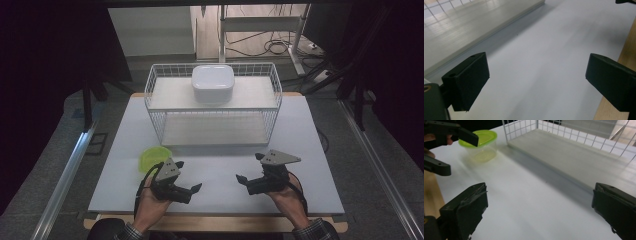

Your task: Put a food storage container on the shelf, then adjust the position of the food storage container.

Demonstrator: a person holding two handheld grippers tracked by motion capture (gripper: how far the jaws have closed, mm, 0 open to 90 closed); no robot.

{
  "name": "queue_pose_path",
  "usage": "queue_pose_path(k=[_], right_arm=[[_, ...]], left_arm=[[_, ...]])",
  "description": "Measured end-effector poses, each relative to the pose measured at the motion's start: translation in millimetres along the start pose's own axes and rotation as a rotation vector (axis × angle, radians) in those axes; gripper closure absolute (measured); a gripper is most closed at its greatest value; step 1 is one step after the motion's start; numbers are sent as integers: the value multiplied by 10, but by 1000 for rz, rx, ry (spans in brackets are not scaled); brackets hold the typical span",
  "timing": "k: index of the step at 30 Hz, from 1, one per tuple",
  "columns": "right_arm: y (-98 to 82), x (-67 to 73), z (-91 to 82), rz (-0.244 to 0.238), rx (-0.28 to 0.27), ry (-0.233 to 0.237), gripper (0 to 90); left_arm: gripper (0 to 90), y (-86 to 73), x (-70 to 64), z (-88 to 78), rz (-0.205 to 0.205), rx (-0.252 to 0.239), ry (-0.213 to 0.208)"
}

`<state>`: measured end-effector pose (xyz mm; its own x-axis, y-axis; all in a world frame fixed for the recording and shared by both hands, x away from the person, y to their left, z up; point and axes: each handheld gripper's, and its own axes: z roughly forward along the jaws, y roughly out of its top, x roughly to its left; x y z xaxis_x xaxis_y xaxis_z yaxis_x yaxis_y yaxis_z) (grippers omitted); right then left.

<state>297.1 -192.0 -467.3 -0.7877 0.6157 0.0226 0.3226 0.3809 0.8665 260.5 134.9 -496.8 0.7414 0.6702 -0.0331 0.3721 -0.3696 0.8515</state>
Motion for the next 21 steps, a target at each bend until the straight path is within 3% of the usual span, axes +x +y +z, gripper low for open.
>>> queue_pose_path(k=[4,6,8,15,16,17,18,21], right_arm=[[-74,24,-19,5,11,-3,9],[-155,-5,-2,44,30,5,9],[-171,-20,11,53,38,5,9],[-226,-100,88,74,60,-15,15],[-235,-115,94,78,61,-19,16],[-235,-115,94,78,61,-19,16],[-240,-129,98,78,59,-23,17],[-242,-142,96,79,58,-28,17]], left_arm=[[47,-35,-37,37,15,26,-3],[48,-33,-36,53,11,37,-7],[49,-26,-27,56,1,35,-14],[72,23,83,0,-25,43,28],[135,31,107,-27,-26,37,34],[135,38,130,-65,-21,31,44],[256,48,186,-145,-12,17,72],[449,48,268,-228,-27,-4,90]])
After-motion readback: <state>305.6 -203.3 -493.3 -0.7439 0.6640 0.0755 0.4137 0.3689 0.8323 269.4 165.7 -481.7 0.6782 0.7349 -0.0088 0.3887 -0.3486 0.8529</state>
